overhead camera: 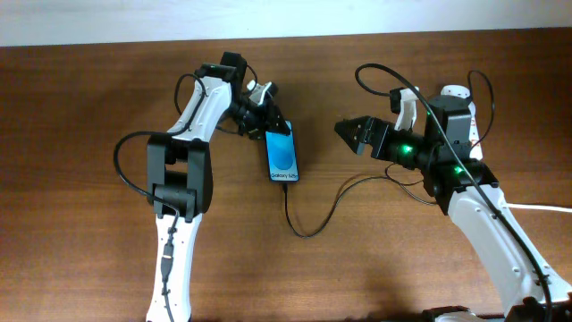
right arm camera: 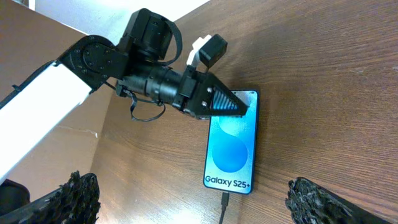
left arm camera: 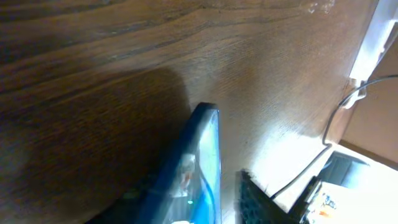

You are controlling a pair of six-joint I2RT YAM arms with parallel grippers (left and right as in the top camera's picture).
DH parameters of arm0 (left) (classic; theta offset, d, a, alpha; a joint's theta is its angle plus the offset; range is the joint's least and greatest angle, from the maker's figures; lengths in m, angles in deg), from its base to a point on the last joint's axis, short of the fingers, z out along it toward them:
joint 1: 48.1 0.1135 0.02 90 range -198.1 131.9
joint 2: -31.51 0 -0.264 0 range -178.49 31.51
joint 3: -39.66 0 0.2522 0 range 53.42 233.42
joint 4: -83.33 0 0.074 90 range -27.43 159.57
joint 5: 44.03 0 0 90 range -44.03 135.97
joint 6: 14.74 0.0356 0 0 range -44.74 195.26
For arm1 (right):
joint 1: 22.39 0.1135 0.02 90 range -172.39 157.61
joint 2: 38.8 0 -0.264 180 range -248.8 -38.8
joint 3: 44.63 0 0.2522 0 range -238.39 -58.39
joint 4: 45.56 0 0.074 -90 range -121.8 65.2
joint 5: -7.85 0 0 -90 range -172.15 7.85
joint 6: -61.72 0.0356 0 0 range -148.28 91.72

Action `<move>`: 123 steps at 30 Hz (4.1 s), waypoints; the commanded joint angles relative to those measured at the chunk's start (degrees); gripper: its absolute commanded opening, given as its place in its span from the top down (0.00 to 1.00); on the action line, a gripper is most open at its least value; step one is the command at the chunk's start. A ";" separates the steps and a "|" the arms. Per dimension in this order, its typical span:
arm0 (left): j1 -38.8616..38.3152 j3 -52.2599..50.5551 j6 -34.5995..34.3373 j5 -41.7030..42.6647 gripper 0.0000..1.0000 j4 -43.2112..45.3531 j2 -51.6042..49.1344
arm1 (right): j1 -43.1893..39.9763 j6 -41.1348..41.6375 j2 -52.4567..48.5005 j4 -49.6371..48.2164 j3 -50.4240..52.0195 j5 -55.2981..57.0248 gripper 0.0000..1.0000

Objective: Plug charger to phone and switch on socket

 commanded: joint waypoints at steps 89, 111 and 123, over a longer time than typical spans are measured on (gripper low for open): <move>1.66 51.82 -5.46 -38.12 0.00 -31.01 14.60 | -30.71 -22.51 -51.25 33.81 -43.82 32.26 0.00; 1.66 51.82 -5.44 -38.12 0.01 -31.01 14.60 | -27.56 -24.00 -51.25 35.74 -40.65 30.64 0.00; 1.66 51.82 -5.46 -38.12 0.00 -31.01 14.60 | -39.15 -17.57 -45.68 49.13 -61.51 32.06 0.01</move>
